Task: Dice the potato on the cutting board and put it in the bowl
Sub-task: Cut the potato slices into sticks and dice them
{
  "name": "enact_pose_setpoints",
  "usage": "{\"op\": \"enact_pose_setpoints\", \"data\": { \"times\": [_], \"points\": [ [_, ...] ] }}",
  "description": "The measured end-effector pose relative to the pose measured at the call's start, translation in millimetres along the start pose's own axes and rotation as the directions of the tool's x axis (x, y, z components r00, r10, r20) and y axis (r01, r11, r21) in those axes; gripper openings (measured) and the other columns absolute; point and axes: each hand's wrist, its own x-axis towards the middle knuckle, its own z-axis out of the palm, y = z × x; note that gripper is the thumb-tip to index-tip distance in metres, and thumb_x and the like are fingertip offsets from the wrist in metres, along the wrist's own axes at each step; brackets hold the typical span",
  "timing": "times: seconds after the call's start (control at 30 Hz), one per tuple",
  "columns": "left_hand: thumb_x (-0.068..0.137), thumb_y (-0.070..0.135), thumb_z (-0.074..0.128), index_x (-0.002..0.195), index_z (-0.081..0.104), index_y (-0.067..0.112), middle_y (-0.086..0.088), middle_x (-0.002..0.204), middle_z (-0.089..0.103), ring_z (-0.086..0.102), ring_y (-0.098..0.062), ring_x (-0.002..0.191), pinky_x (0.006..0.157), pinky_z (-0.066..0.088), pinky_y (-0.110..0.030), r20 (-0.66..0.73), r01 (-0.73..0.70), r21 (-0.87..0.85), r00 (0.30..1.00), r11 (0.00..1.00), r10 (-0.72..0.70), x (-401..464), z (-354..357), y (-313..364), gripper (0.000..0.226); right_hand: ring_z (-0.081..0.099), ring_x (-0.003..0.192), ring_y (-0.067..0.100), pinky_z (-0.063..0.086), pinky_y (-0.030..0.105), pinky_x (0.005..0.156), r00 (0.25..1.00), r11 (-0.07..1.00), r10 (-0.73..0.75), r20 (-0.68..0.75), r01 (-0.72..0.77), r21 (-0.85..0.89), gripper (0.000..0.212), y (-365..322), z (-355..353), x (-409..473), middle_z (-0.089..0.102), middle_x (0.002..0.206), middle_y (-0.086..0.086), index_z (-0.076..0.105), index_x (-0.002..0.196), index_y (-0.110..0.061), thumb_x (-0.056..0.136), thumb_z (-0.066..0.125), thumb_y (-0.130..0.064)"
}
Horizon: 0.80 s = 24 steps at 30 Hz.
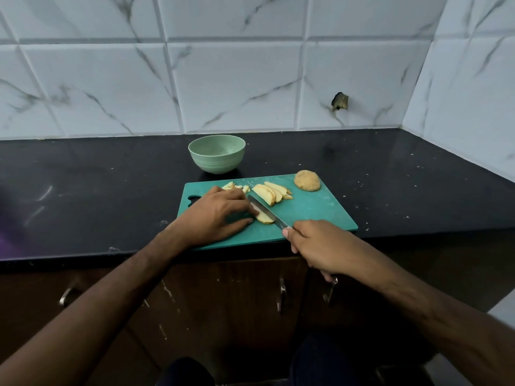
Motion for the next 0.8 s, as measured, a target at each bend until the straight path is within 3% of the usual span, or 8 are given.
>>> {"op": "enact_pose_setpoints", "data": {
  "times": [0.33, 0.53, 0.7, 0.8],
  "points": [
    [0.098, 0.048, 0.047, 0.118, 0.072, 0.027, 0.007, 0.113, 0.067, 0.063, -0.010, 0.102, 0.086, 0.051, -0.043, -0.007, -0.016, 0.006, 1.000, 1.000, 0.016, 0, -4, 4, 0.039, 0.067, 0.057, 0.013, 0.045, 0.026, 0.052, 0.991, 0.969, -0.023, -0.135, -0.011, -0.247, 0.041, -8, -1, -7, 0.065, 0.079, -0.004, 0.052, 0.088, -0.027, 0.107, 0.027, -0.053],
    [0.097, 0.035, 0.055, 0.113, 0.075, 0.017, -0.002, 0.108, 0.071, 0.066, -0.015, 0.094, 0.081, 0.056, -0.036, -0.033, -0.067, 0.027, 0.997, 0.997, 0.068, 0, -7, 10, 0.032, 0.054, 0.068, 0.008, 0.039, 0.031, 0.059, 0.983, 0.920, -0.066, -0.170, -0.006, -0.392, 0.037, -18, 6, -15, 0.054, 0.078, -0.007, 0.049, 0.094, -0.024, 0.109, 0.026, -0.049],
    [0.099, 0.041, 0.048, 0.112, 0.076, 0.014, -0.003, 0.106, 0.071, 0.066, -0.016, 0.092, 0.081, 0.057, -0.035, -0.029, -0.062, 0.004, 0.998, 0.998, 0.062, -1, -9, 12, 0.041, 0.045, 0.063, 0.007, 0.033, 0.030, 0.056, 0.977, 0.887, -0.102, -0.186, 0.004, -0.461, 0.032, -30, 12, -20, 0.046, 0.074, -0.007, 0.046, 0.096, -0.022, 0.109, 0.028, -0.045],
    [0.098, 0.044, 0.046, 0.108, 0.076, 0.013, -0.003, 0.102, 0.071, 0.066, -0.016, 0.089, 0.078, 0.057, -0.039, -0.038, -0.047, -0.010, 0.998, 0.999, 0.047, -2, -9, 12, 0.044, 0.048, 0.064, 0.009, 0.038, 0.031, 0.058, 0.978, 0.867, -0.114, -0.173, 0.013, -0.498, 0.032, -32, 15, -18, 0.047, 0.075, -0.006, 0.053, 0.103, -0.020, 0.109, 0.033, -0.043]
  ]
}}
